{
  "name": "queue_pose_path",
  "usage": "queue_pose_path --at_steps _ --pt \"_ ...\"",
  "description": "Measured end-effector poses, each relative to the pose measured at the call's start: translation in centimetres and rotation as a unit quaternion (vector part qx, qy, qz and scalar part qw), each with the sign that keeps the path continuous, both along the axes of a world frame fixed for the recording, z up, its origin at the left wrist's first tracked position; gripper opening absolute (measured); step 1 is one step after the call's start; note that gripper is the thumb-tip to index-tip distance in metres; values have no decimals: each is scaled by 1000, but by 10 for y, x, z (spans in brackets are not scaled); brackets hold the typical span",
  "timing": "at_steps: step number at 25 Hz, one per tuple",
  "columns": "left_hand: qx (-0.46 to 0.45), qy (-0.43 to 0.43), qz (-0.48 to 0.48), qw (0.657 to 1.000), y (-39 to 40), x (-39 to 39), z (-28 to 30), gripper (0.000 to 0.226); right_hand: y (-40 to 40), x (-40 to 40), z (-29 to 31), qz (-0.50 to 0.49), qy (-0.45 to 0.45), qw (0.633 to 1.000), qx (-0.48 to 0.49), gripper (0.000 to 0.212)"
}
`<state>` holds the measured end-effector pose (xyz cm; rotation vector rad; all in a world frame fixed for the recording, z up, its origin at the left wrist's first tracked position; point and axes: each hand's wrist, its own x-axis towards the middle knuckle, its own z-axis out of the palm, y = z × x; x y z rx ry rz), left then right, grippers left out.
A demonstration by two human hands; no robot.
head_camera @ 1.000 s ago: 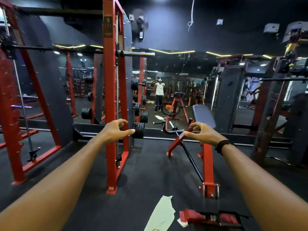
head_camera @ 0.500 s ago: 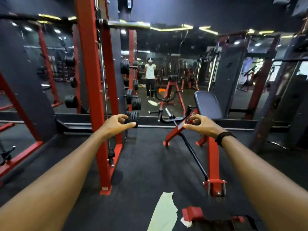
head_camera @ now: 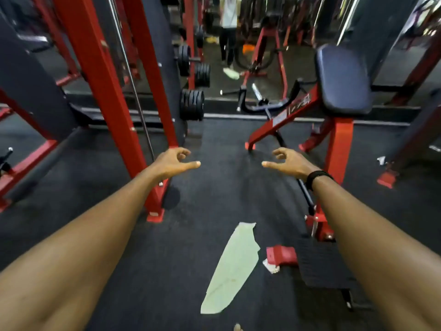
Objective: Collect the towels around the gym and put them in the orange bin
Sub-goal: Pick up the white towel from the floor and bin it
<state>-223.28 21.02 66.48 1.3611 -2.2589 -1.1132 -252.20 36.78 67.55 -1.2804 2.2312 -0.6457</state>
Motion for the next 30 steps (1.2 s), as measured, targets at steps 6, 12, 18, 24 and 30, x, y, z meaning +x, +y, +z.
queue_pose_path --at_steps 6,12,18,24,30 --pt "114 -63 5 991 -69 -64 -155 59 -82 -45 -155 -1 -46 990 133 68" --pt "208 -149 -50 965 -101 -89 -372 58 -103 -36 -387 -15 -100 968 230 65" --pt "273 -204 -107 934 -103 -85 -595 59 -82 0 -637 -33 -141 938 315 56" --pt "314 -225 -110 916 -92 -66 -786 55 -67 19 -840 -56 -128 922 362 44" --pt "341 -201 -89 914 -74 -51 -899 50 -65 34 -970 -146 -74 908 385 56"
